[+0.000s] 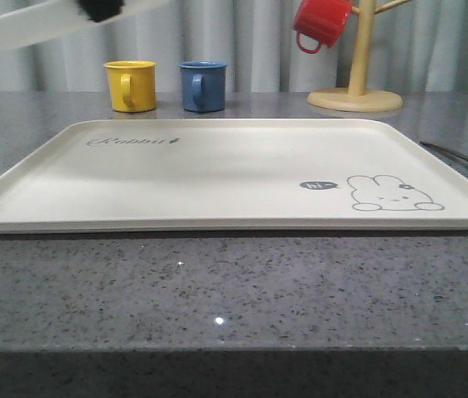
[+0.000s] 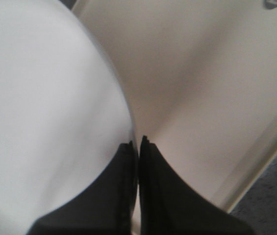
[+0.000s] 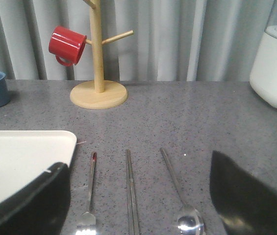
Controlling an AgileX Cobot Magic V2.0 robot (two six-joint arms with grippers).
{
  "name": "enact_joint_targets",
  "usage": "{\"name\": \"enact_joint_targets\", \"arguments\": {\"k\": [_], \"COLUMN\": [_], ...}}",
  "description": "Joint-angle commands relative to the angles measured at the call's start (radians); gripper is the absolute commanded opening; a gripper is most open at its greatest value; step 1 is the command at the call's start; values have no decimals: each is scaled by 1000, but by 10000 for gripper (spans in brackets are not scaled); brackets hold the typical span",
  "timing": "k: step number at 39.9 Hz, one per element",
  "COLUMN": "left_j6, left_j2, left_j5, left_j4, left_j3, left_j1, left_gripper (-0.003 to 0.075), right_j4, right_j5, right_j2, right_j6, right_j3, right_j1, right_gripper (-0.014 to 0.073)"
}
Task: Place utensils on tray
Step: 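Lift the white plate with the left gripper and carry it over the tray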
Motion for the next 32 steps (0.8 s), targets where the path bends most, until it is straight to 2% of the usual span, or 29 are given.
{"name": "enact_joint_targets", "arguments": {"k": [1,6,20,22,27,28,29,32], "left_j6": [-16,-16,-16,-16,-25,-35,-38,-38], "left_j2": [32,131,240,240,240,236,226,178], "left_j5": [6,105,106,106,106,106,106,106], "left_j4": [23,25,-158,-159,-159,-150,-123,-97], "left_j3": [-63,-82,-80,-80,-80,-80,-82,-82], "left_j1": [-72,-69,-49,-47,-29,-29,-29,-26], "left_gripper": [-18,-18,-12,37,317,353,372,367], "right_j4": [-5,-5,-5,-5,-5,-5,-5,-5], "right_j5": [-80,-80,-80,-80,-80,-80,-80,-80], "right_j2": [16,16,16,16,16,16,16,16], "right_j6": [-9,-9,-9,-9,-9,-9,-9,-9], "right_j3": [-36,-36,-36,-36,-36,-36,-36,-36], "right_j1": [-4,-4,-4,-4,-4,-4,-4,-4], "right_gripper": [608,608,608,608,608,608,608,608]}}
